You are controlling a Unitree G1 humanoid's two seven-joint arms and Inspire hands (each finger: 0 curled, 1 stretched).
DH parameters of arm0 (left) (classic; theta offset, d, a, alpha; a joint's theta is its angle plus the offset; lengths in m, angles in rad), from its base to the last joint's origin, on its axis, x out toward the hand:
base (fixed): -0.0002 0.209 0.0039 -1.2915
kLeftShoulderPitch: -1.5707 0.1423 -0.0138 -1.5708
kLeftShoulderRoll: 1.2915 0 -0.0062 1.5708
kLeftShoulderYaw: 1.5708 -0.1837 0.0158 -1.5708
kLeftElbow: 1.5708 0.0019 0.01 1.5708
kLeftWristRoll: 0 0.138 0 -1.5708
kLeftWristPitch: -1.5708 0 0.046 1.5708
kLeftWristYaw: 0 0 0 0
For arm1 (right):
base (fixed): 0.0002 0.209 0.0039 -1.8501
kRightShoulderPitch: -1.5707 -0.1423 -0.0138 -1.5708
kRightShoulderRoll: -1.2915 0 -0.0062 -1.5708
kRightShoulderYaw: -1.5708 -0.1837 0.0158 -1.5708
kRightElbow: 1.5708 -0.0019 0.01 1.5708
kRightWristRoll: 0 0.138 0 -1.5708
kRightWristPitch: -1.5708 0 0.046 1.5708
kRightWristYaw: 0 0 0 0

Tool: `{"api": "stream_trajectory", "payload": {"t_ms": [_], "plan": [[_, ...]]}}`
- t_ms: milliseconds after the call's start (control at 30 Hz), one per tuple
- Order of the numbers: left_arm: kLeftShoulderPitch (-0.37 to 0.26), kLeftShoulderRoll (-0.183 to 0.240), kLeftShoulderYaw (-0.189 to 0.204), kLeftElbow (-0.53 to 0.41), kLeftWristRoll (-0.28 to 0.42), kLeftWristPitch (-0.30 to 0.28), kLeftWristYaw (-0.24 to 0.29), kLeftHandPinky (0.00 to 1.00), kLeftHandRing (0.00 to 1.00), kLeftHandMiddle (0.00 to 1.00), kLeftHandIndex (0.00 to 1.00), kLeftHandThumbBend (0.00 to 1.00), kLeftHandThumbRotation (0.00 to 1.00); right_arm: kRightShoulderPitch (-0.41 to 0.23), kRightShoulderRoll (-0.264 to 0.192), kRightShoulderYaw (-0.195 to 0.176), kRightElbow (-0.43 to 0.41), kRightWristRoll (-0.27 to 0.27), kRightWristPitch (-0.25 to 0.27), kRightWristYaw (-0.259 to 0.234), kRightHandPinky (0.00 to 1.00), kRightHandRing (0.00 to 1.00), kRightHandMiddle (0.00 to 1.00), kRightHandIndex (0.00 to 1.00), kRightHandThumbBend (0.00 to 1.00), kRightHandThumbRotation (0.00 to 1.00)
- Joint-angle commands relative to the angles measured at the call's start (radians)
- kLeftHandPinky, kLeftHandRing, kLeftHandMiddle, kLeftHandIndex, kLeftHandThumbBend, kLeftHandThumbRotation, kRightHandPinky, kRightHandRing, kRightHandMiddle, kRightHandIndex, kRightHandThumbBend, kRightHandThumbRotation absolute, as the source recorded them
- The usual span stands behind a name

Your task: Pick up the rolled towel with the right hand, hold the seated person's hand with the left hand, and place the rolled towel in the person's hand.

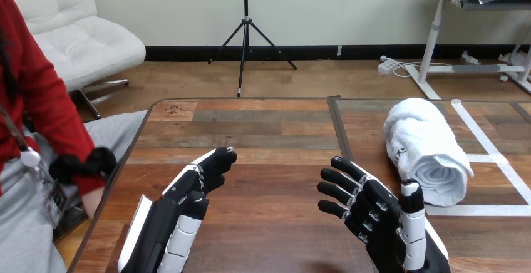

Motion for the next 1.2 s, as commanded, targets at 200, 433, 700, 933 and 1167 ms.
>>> {"api": "stream_trajectory", "payload": {"t_ms": [200, 433, 700, 933, 1167], "plan": [[-0.051, -0.012, 0.016, -0.052, -0.005, -0.009, 0.001, 0.87, 0.87, 0.84, 0.80, 0.78, 1.00, -0.044, 0.005, -0.004, -0.042, -0.005, -0.012, -0.002, 0.81, 0.85, 0.85, 0.86, 0.95, 1.00], [-0.056, -0.015, 0.016, -0.049, -0.011, -0.007, 0.002, 0.87, 0.87, 0.84, 0.80, 0.77, 1.00, -0.061, 0.002, 0.001, -0.015, -0.056, -0.051, -0.009, 0.80, 0.84, 0.85, 0.86, 0.96, 1.00], [-0.060, -0.014, 0.017, -0.043, -0.008, -0.004, 0.002, 0.85, 0.86, 0.84, 0.80, 0.77, 1.00, -0.122, 0.003, 0.002, 0.028, -0.118, -0.065, -0.030, 0.78, 0.83, 0.85, 0.87, 0.95, 1.00], [-0.067, -0.016, 0.012, -0.034, -0.007, 0.000, 0.000, 0.86, 0.87, 0.84, 0.81, 0.78, 1.00, -0.244, -0.007, -0.012, 0.111, -0.130, -0.026, -0.035, 0.82, 0.85, 0.86, 0.87, 0.96, 1.00], [-0.077, -0.019, 0.009, -0.021, -0.005, -0.009, -0.002, 0.86, 0.87, 0.84, 0.81, 0.78, 1.00, -0.380, -0.027, -0.024, 0.218, -0.174, -0.021, -0.056, 0.82, 0.86, 0.86, 0.88, 0.99, 1.00]]}}
